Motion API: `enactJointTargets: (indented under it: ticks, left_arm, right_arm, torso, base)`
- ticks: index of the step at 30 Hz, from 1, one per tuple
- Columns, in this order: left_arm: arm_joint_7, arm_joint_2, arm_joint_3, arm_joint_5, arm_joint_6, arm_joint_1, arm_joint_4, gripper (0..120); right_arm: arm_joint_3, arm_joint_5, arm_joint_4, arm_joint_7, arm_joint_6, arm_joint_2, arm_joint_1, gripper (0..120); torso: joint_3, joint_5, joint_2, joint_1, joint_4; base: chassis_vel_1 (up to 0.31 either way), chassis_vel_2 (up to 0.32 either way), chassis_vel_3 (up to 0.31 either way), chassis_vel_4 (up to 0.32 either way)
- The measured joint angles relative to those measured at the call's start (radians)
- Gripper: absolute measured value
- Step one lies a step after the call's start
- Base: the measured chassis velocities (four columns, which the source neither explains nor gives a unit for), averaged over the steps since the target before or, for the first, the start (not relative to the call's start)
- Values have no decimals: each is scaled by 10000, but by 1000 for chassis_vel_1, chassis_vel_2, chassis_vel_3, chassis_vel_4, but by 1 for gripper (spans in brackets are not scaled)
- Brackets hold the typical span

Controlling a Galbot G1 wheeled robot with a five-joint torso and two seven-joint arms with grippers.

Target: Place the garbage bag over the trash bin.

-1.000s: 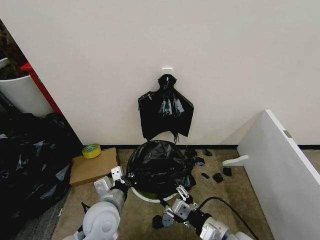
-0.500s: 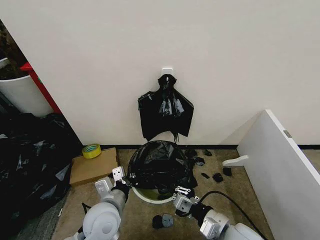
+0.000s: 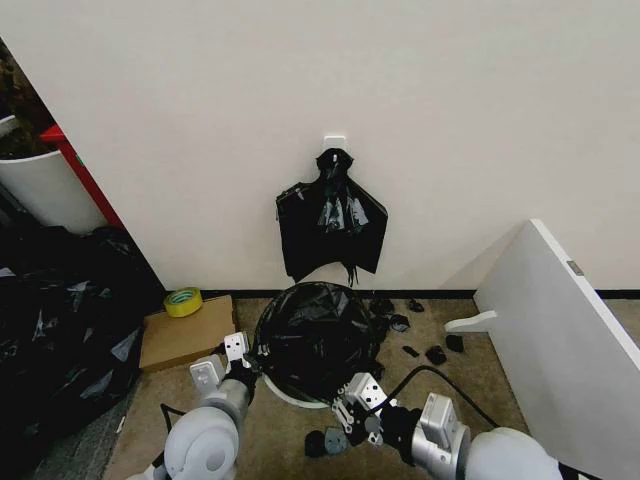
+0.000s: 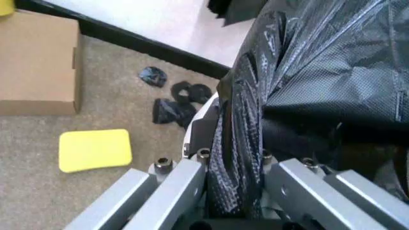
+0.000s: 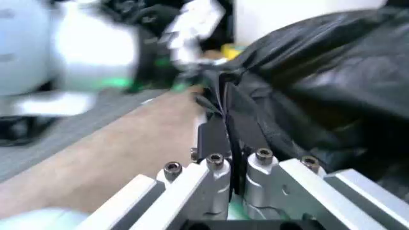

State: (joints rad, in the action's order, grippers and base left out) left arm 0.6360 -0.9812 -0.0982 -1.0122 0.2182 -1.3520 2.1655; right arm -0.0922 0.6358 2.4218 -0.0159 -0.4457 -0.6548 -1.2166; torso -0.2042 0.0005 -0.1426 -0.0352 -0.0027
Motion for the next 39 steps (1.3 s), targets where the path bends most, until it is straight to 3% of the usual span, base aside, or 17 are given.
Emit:
enactJointTargets:
  ticks: [5, 10, 16, 19, 21, 24, 27, 29, 32, 39]
  left_arm:
    - [-159, 67, -38, 12, 44, -258, 265, 0]
    - [-185, 23, -52, -76, 66, -296, 294, 0]
    - [21, -90, -50, -313, 67, 9, 33, 0]
    - [115, -106, -48, -354, 64, 129, -99, 0]
    - [123, -105, -51, -356, 64, 139, -116, 0]
    - [141, -81, -69, -333, 49, 190, -185, 0]
    - [54, -50, -28, -122, 47, 178, -121, 0]
    - [32, -47, -17, -83, 47, 171, -92, 0]
    - [-65, -23, 41, 98, 48, 97, 70, 0]
    - [-211, 29, 74, 309, 52, -25, 170, 0]
  right_arm:
    - [-78, -294, -645, 501, 136, -170, 741, 0]
    - [-73, -1312, -1020, 876, 555, -317, 581, 16]
    - [708, -1930, -57, 554, 816, 173, -365, 36]
    - [1281, -1742, 415, 330, 635, 500, -988, 51]
    - [1322, -1717, 465, 300, 606, 526, -1062, 51]
    - [1571, -1213, 796, -15, 114, 641, -1827, 68]
    - [1418, -573, 815, -77, -337, 494, -1955, 79]
    - [1374, -475, 815, -77, -392, 455, -1939, 81]
    - [1095, 221, 814, 147, -629, 191, -1726, 95]
    - [916, 840, 506, 544, -801, -12, -1352, 98]
  torso:
    - [0, 2, 0, 0, 3]
    - [0, 3, 0, 0, 2]
    - [0, 0, 0, 0, -2]
    - [0, 0, 0, 0, 0]
    - [0, 0, 0, 0, 0]
    - [1, 0, 0, 0, -2]
    - [1, 1, 0, 0, 0]
    - [0, 1, 0, 0, 0]
    - [1, 2, 0, 0, 0]
    - [1, 1, 0, 0, 1]
  base:
    - [0, 0, 0, 0]
    - [0, 0, 0, 0]
    - [0, 0, 0, 0]
    - [0, 0, 0, 0]
    - [0, 0, 0, 0]
    - [0, 0, 0, 0]
    - [0, 0, 0, 0]
    - [0, 0, 0, 0]
    - [0, 0, 0, 0]
    - [0, 0, 0, 0]
